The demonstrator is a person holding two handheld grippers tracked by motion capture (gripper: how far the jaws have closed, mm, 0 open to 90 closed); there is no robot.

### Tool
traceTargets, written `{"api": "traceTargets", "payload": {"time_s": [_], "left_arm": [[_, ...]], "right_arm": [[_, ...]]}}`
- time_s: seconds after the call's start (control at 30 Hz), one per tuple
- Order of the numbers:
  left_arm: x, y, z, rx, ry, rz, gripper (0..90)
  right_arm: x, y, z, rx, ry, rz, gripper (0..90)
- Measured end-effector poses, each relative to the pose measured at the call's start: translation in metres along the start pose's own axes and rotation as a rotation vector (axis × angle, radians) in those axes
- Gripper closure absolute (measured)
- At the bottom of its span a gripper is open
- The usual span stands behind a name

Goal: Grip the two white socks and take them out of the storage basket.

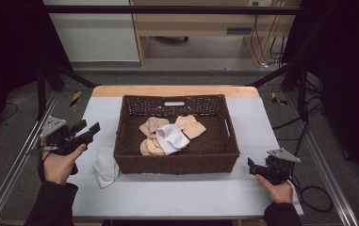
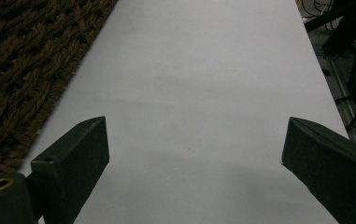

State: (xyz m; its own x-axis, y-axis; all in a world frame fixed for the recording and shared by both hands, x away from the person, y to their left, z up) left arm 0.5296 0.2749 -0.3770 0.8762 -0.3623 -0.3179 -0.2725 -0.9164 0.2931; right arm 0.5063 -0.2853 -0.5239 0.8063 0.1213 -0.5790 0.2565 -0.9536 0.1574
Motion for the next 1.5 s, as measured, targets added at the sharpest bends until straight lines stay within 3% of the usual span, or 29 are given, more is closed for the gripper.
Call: {"api": "traceTargets", "payload": {"time_s": [0.57,0.8,1.27,1.5], "left_arm": [[0.028,0.072,-0.018,0.075,-0.007,0.094,42.6],[0.041,0.095,-0.021,0.081,-0.007,0.121,42.6],[0.076,0.133,-0.013,0.137,-0.048,0.146,42.3],[0.103,0.147,0.002,0.171,-0.097,0.148,42.1]], "right_arm": [[0.0,0.0,0.0,0.005,0.001,-0.004,7.8],[0.0,0.0,0.0,0.004,0.0,-0.006,7.8],[0.0,0.0,0.0,0.008,0.002,-0.006,7.8],[0.0,0.0,-0.001,0.011,0.003,-0.008,7.8]]}}
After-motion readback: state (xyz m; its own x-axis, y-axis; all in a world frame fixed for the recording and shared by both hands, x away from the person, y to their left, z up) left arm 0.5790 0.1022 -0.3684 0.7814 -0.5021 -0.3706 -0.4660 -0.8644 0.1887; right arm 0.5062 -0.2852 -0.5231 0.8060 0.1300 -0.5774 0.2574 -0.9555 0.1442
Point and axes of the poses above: each handheld gripper's, and its own axes: x roughly forward along the jaws, z roughly out of its underside, y roughly to its right, the point moved 8 cm from there along x, roughly forward along the jaws, and after that the axes turned 10 degrees about -x, right-handed, at the moved point
